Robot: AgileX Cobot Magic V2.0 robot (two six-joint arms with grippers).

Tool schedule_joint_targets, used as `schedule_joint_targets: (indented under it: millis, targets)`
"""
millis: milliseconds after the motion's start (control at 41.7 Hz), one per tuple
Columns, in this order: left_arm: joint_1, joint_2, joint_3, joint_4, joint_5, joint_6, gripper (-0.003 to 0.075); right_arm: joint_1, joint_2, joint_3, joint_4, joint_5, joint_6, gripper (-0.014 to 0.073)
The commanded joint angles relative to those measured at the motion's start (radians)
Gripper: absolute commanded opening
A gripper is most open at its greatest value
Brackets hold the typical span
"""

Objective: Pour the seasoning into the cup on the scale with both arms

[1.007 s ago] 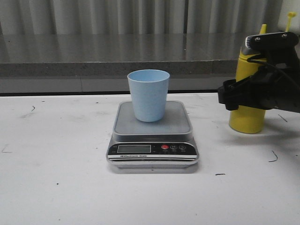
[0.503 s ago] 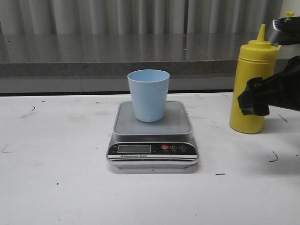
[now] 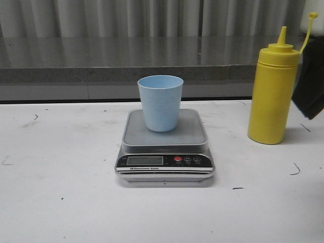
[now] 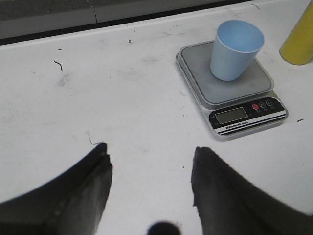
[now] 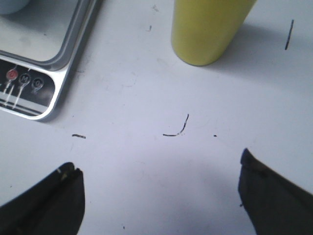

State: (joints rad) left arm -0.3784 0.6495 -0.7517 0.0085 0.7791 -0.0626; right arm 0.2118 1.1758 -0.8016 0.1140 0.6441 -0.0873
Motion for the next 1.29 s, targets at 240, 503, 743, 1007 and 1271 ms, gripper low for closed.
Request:
schedule_joint_targets:
  millis: [240, 503, 743, 1007, 1271]
  targets:
    - [0.001, -0.003, -0.028, -0.008, -0.070, -0.006, 0.0369, -0.002, -0.301, -0.035, -0.176, 0.200, 0.111, 0.0653]
    - [0.001, -0.003, -0.028, -0.008, -0.070, -0.006, 0.0369, -0.002, -0.539, -0.031, -0.189, 0.314, 0.139, 0.0653]
    - [0.001, -0.003, -0.028, -0.008, -0.070, -0.006, 0.0369, -0.002, -0.703, -0.031, -0.146, 0.361, 0.139, 0.0653]
    - [0.001, -0.003, -0.028, -0.008, -0.079, -0.006, 0.0369, -0.002, -0.750, -0.031, -0.141, 0.362, 0.138, 0.0653]
    - [0.001, -0.003, -0.028, -0.008, -0.075, -0.006, 0.0263, -0.002, -0.750, -0.031, -0.140, 0.361, 0.138, 0.0520]
